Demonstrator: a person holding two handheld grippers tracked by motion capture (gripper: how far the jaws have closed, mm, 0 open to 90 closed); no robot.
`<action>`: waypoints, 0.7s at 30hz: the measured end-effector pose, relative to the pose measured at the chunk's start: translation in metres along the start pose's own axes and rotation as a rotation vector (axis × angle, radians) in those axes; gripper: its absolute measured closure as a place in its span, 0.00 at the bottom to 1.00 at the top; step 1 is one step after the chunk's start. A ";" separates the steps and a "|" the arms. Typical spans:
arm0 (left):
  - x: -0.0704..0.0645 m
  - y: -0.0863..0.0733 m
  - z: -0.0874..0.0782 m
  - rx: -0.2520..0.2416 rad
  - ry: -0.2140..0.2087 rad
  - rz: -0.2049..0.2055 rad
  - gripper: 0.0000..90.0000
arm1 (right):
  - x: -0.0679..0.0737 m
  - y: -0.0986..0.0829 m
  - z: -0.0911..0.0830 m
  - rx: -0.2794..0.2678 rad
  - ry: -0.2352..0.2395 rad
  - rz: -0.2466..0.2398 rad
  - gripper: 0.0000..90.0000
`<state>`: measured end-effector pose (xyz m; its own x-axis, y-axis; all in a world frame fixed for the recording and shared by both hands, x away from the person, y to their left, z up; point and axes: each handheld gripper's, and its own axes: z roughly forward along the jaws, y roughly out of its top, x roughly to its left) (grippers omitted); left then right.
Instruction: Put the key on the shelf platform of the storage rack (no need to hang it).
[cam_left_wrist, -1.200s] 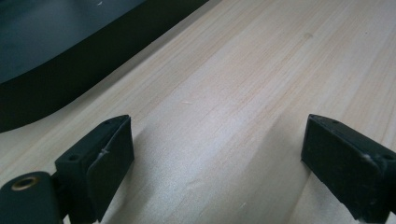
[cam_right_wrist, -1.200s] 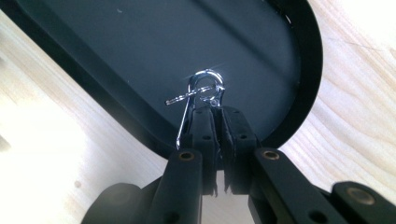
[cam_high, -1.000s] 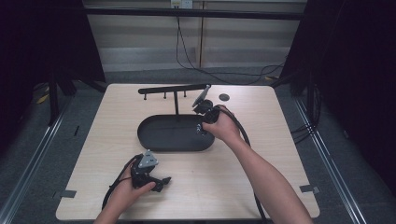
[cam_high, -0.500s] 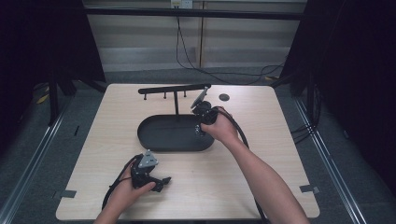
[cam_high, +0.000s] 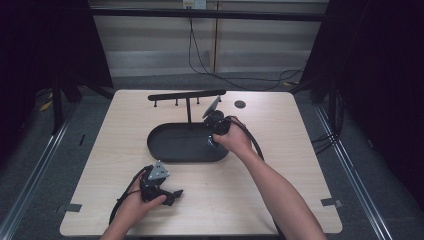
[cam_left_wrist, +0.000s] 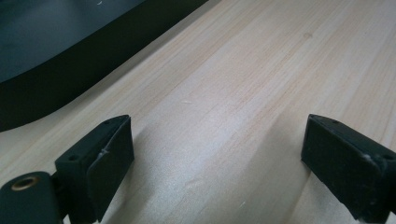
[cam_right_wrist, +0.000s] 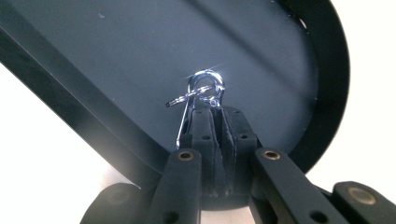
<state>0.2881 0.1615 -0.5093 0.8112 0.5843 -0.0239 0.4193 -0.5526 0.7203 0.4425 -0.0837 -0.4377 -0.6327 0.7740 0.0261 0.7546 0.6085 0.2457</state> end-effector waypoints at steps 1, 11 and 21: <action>0.000 0.000 0.000 0.000 0.000 0.000 0.10 | 0.001 0.001 0.001 0.003 -0.001 -0.002 0.94; 0.000 0.000 0.000 0.000 -0.003 -0.004 0.10 | 0.004 0.001 0.010 0.013 -0.010 -0.024 0.94; 0.000 0.000 0.000 0.000 -0.003 -0.005 0.10 | 0.004 -0.001 0.015 0.014 -0.019 -0.027 0.94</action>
<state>0.2878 0.1611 -0.5094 0.8103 0.5852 -0.0293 0.4230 -0.5496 0.7204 0.4422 -0.0787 -0.4526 -0.6491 0.7607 0.0012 0.7400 0.6311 0.2324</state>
